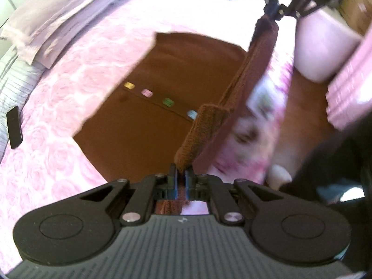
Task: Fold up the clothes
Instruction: 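Grasp the cardigan hem with the left gripper while the right gripper grasps the hem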
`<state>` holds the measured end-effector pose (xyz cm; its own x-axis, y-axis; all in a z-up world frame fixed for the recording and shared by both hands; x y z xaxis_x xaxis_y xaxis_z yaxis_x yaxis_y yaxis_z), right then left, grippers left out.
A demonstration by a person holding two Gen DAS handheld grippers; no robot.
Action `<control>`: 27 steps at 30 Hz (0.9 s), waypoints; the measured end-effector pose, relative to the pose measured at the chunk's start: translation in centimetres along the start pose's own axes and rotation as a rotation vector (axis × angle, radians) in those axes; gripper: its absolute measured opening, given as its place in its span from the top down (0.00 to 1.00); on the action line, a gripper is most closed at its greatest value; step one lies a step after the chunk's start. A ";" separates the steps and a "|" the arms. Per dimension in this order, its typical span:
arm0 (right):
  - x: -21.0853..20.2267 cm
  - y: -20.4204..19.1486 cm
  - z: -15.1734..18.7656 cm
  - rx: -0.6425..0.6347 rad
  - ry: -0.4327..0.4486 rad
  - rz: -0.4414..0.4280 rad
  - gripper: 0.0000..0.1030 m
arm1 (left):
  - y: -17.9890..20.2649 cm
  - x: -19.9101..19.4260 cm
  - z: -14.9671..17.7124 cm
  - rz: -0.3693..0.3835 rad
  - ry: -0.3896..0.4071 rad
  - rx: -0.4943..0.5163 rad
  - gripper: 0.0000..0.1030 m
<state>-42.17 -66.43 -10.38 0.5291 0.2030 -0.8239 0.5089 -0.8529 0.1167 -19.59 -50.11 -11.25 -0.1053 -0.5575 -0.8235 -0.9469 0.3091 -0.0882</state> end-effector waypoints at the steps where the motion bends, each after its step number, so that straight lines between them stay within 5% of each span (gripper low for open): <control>1: 0.6 1.5 -0.7 0.009 -0.003 -0.009 0.97 | -1.9 0.7 -0.4 0.014 0.008 -0.020 0.97; 11: 10.2 12.6 -3.0 0.070 -0.142 -0.102 0.97 | -16.6 11.2 -0.8 0.207 0.006 -0.164 0.97; 16: 13.2 17.0 -3.9 0.119 -0.167 -0.117 0.97 | -19.4 14.1 -0.2 0.249 -0.020 -0.171 0.97; 27: 18.2 25.0 -3.3 0.191 -0.144 -0.160 0.97 | -23.0 19.9 0.4 0.222 -0.085 -0.275 0.96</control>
<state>-17.55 -82.47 -20.59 0.3433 0.2836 -0.8954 0.4338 -0.8934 -0.1166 0.21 -68.05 -25.86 -0.3026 -0.4303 -0.8504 -0.9514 0.1898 0.2425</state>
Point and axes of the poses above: each gripper's, at about its wrist camera, not at the fingertips, and x roughly the way its jaws point, y to its right, z to its underside, the point moved 1 cm from there along x, roughly the way its jaws point, and after that the axes turned 11 degrees about y, right-handed, at the moved point
